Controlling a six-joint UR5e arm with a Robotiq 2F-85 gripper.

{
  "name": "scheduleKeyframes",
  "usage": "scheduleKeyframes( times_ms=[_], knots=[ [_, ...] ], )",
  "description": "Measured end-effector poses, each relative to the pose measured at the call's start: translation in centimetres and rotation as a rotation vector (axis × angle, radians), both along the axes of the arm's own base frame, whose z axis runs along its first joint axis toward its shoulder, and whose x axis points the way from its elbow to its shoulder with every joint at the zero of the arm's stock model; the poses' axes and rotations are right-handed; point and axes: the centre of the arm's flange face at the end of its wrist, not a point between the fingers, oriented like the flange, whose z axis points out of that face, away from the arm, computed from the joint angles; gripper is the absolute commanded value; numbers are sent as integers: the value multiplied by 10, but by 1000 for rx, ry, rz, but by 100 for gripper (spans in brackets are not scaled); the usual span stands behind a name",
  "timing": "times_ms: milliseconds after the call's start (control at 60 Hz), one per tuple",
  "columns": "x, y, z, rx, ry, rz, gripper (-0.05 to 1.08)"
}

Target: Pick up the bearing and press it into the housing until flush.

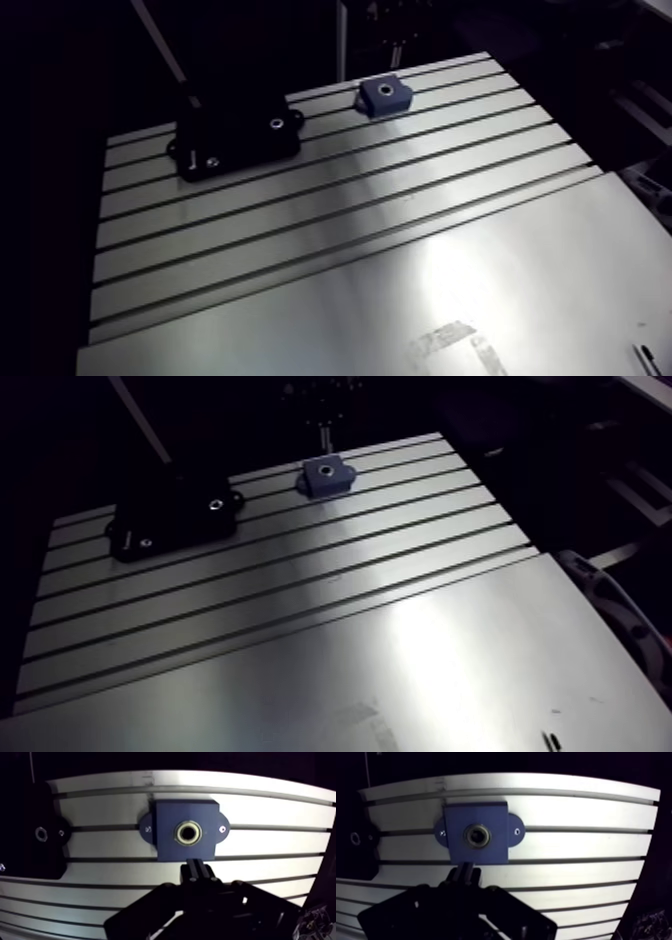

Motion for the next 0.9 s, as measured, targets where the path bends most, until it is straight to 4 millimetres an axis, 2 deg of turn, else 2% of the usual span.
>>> scheduleKeyframes(
  times_ms=[317,900],
  knots=[
    [26,-22,56,23,-37,5,0],
    [60,-91,148,1,-45,17,0]
  ],
)
